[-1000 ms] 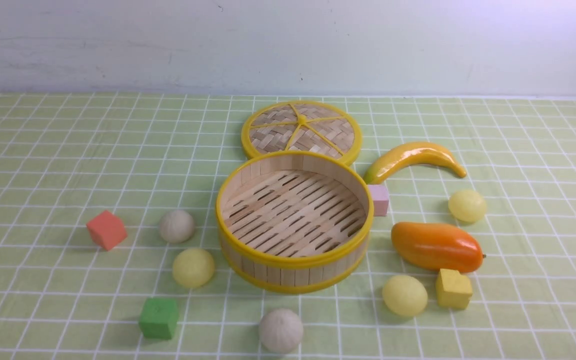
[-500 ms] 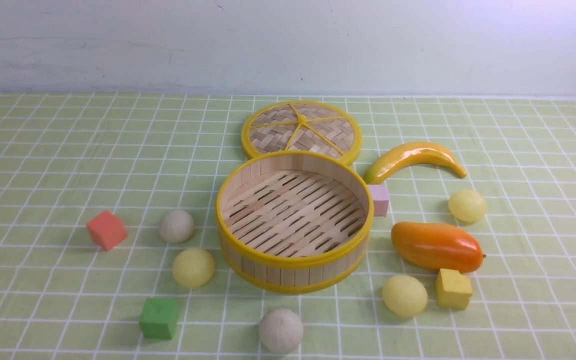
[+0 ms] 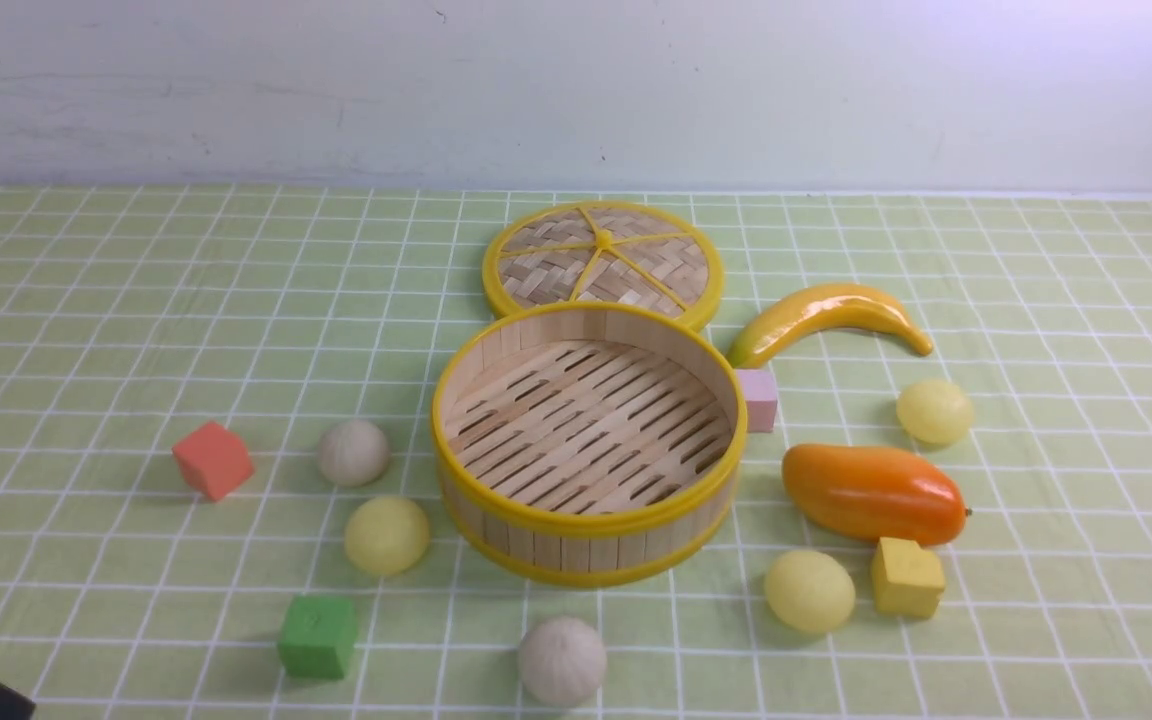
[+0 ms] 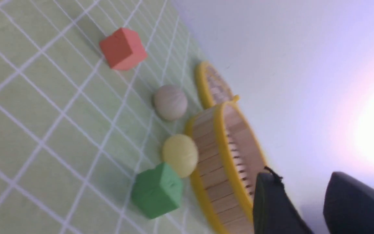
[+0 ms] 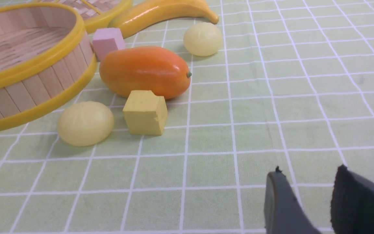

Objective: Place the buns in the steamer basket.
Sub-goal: Use the left arm to grab a steamed stuffed bun

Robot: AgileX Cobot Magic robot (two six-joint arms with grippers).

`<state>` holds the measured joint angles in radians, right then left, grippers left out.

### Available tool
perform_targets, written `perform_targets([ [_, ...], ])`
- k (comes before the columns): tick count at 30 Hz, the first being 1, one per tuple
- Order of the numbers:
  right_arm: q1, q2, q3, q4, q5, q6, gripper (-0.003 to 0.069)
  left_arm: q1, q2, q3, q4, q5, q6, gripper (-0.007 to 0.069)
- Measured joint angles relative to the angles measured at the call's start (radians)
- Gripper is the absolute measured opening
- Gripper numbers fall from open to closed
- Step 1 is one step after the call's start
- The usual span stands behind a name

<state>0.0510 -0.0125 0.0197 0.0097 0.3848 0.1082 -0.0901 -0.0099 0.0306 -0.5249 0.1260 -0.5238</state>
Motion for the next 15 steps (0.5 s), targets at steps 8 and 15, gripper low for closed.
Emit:
perform_targets([
  [8, 0.000, 0.000, 0.000, 0.000, 0.000, 0.000, 0.0239, -0.032, 0.046, -0.217, -0.016, 0.152, 0.093, 0.0064],
  [15, 0.000, 0.000, 0.000, 0.000, 0.000, 0.000, 0.0239, -0.046, 0.429, -0.602, 0.061, 0.626, 0.315, -0.0013],
])
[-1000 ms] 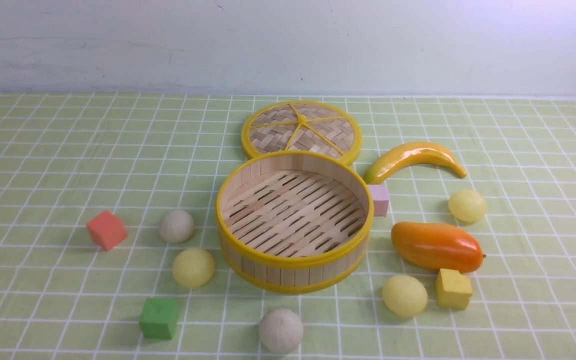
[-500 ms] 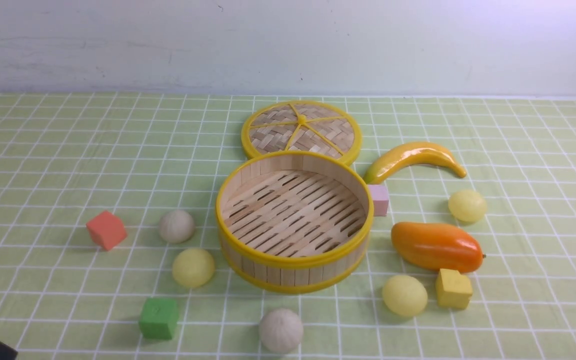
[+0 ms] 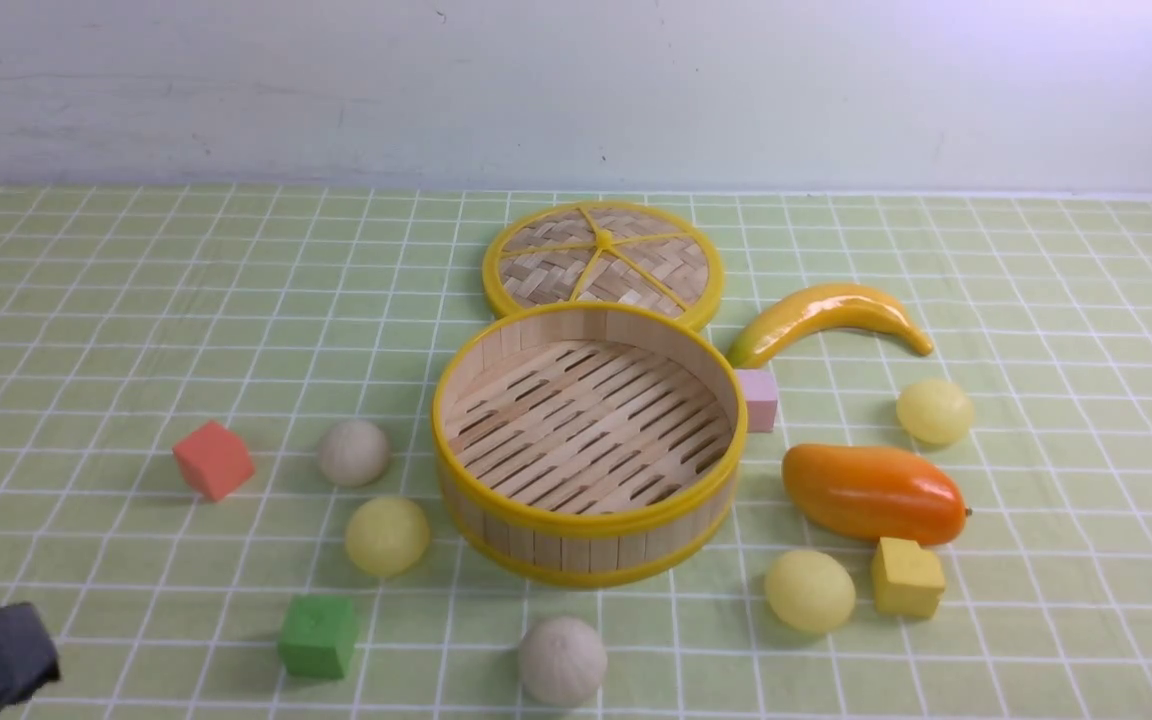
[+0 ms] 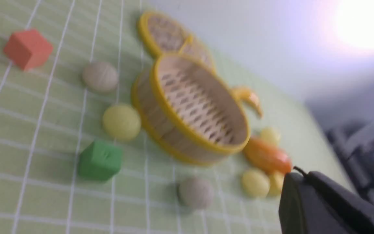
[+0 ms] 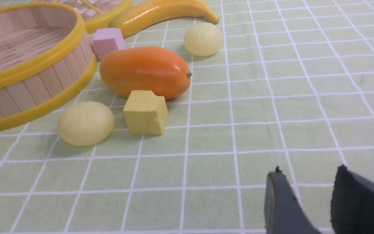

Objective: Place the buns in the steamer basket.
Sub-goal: Use the left arm to grab a steamed stuffed bun

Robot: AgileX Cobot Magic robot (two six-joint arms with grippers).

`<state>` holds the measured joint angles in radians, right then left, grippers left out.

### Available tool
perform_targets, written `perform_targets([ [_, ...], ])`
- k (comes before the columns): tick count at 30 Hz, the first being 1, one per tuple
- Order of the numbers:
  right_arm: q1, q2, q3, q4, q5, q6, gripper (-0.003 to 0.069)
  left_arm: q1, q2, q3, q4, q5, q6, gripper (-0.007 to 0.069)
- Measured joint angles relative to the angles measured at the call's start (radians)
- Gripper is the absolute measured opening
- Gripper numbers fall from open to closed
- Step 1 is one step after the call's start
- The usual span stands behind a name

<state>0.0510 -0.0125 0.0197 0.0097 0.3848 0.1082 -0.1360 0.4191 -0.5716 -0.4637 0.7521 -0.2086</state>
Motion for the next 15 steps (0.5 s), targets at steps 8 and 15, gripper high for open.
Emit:
perform_targets([
  [8, 0.000, 0.000, 0.000, 0.000, 0.000, 0.000, 0.0239, 0.000, 0.581, -0.248, 0.064, 0.181, 0.209, -0.0013],
  [15, 0.000, 0.000, 0.000, 0.000, 0.000, 0.000, 0.0239, -0.074, 0.914, -0.399, 0.089, 0.117, 0.279, -0.0013],
])
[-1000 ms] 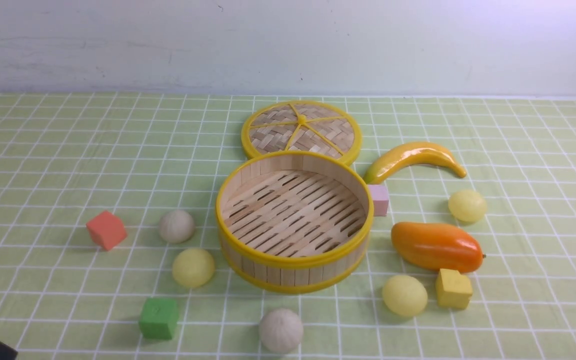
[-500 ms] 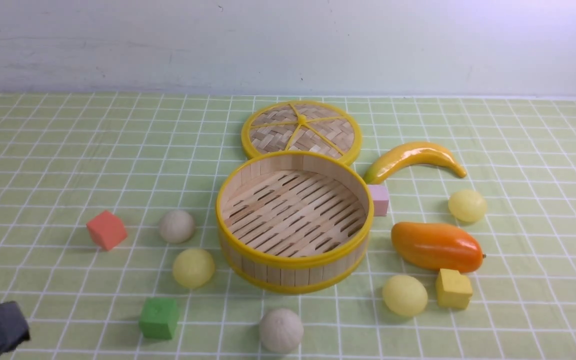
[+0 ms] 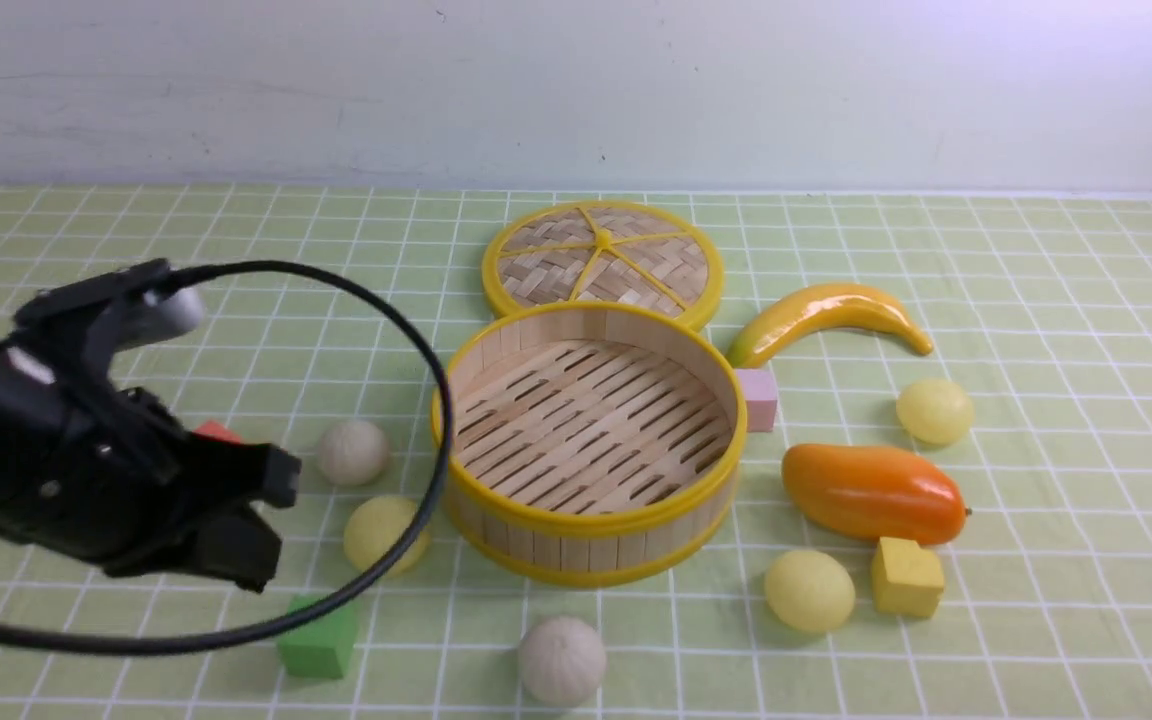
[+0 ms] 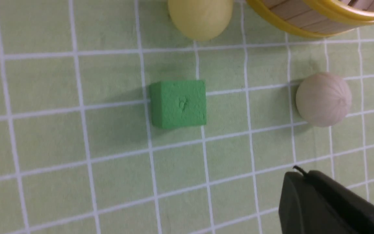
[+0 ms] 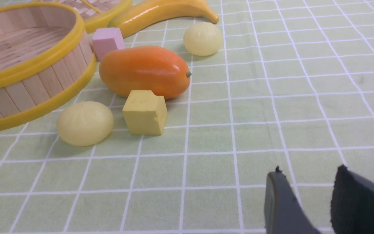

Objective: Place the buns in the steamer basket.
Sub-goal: Use the left arm to grab a steamed stuffed bun

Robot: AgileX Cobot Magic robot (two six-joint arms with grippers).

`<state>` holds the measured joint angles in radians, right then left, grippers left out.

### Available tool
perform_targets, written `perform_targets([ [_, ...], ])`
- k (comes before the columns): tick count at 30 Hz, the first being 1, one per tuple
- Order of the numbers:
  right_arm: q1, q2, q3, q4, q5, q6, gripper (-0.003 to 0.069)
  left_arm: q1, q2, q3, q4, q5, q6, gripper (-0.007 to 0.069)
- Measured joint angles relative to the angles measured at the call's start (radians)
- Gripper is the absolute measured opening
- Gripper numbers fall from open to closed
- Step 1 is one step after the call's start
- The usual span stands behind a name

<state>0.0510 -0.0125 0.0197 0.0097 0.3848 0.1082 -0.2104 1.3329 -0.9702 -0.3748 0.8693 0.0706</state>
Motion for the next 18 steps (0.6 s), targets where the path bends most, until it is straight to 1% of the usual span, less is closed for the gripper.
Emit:
perform_targets([
  [1, 0.000, 0.000, 0.000, 0.000, 0.000, 0.000, 0.0239, -0.010, 0.006, -0.010, 0.005, -0.001, 0.000, -0.0013],
  [2, 0.000, 0.000, 0.000, 0.000, 0.000, 0.000, 0.0239, -0.041, 0.055, -0.051, 0.049, -0.002, -0.017, -0.0013],
  [4, 0.000, 0.000, 0.000, 0.000, 0.000, 0.000, 0.0239, -0.060, 0.108, -0.111, 0.117, 0.000, -0.060, -0.0013],
  [5, 0.000, 0.000, 0.000, 0.000, 0.000, 0.000, 0.0239, -0.060, 0.146, -0.153, 0.152, 0.000, -0.090, -0.0013],
  [7, 0.000, 0.000, 0.000, 0.000, 0.000, 0.000, 0.0239, -0.048, 0.203, -0.217, 0.215, -0.001, -0.114, -0.0013],
  [8, 0.000, 0.000, 0.000, 0.000, 0.000, 0.000, 0.0239, -0.046, 0.209, -0.224, 0.215, -0.002, -0.115, -0.0013],
  [10, 0.000, 0.000, 0.000, 0.000, 0.000, 0.000, 0.0239, -0.031, 0.292, -0.309, 0.259, -0.028, -0.115, -0.0013],
  [13, 0.000, 0.000, 0.000, 0.000, 0.000, 0.000, 0.0239, -0.026, 0.353, -0.363, 0.265, -0.039, -0.101, -0.0010],
  [18, 0.000, 0.000, 0.000, 0.000, 0.000, 0.000, 0.0239, -0.026, 0.508, -0.486, 0.278, -0.033, -0.071, 0.0129],
])
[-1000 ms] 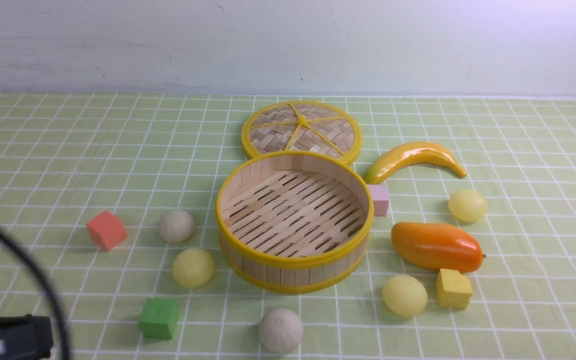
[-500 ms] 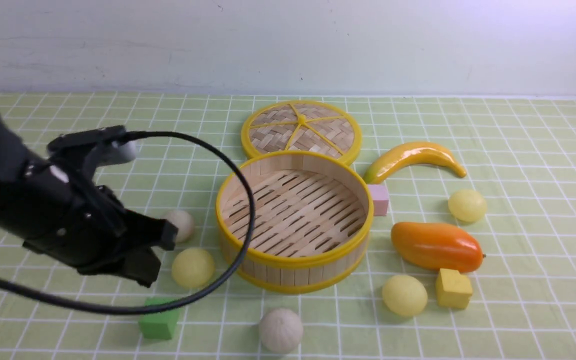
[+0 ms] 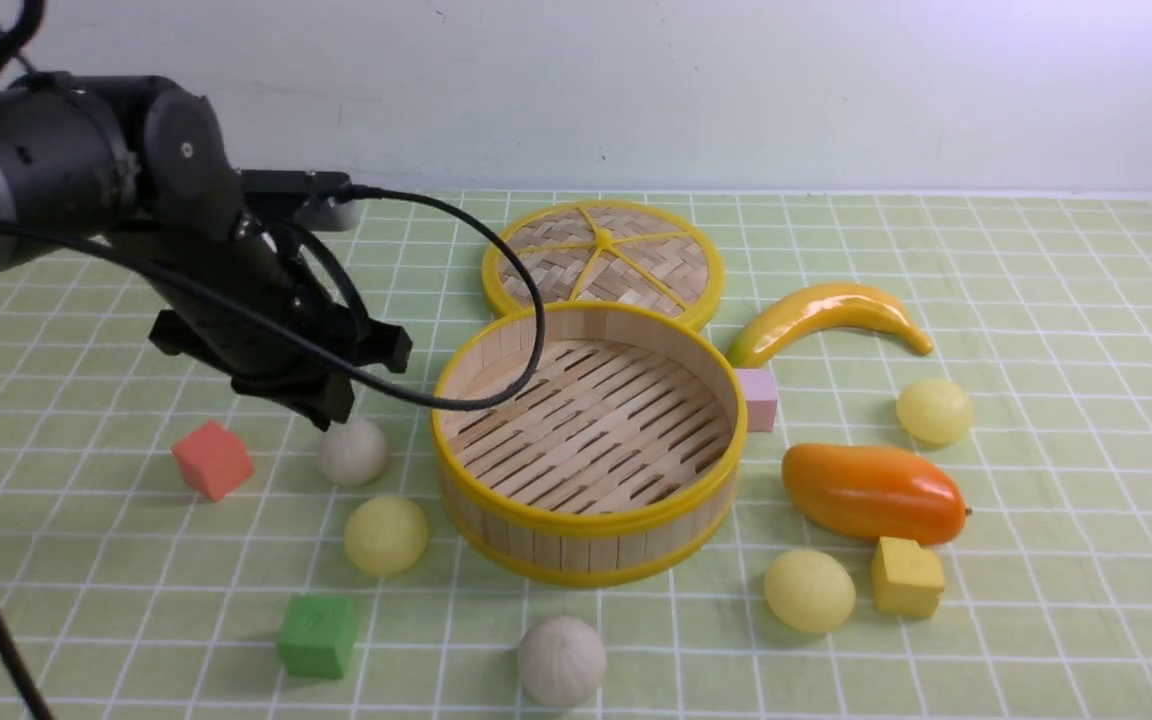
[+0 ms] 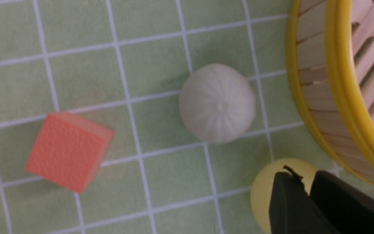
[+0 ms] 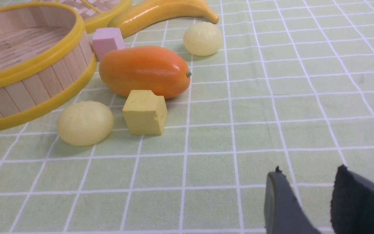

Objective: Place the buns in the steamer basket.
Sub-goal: Use the left arm to grab a steamed stuffed bun

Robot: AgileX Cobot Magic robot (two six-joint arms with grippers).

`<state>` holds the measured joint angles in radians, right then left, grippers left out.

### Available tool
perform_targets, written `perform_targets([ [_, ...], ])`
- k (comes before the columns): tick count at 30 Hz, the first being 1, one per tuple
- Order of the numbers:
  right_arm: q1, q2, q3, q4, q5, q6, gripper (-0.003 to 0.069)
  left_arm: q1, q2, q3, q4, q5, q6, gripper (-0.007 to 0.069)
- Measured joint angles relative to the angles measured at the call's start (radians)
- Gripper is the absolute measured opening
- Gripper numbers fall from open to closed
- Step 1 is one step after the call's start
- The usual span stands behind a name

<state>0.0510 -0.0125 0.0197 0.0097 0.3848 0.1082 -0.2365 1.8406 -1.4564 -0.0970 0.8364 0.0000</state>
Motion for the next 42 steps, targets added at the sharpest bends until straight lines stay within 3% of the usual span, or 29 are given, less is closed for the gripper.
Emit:
perform_targets([
  [3, 0.000, 0.000, 0.000, 0.000, 0.000, 0.000, 0.0239, 0.000, 0.069, -0.049, 0.010, 0.003, 0.000, 0.0235],
  [8, 0.000, 0.000, 0.000, 0.000, 0.000, 0.000, 0.0239, 0.000, 0.139, -0.094, 0.020, 0.003, 0.000, 0.0288],
  [42, 0.000, 0.000, 0.000, 0.000, 0.000, 0.000, 0.0239, 0.030, 0.232, -0.130, 0.027, -0.059, 0.000, 0.0284],
])
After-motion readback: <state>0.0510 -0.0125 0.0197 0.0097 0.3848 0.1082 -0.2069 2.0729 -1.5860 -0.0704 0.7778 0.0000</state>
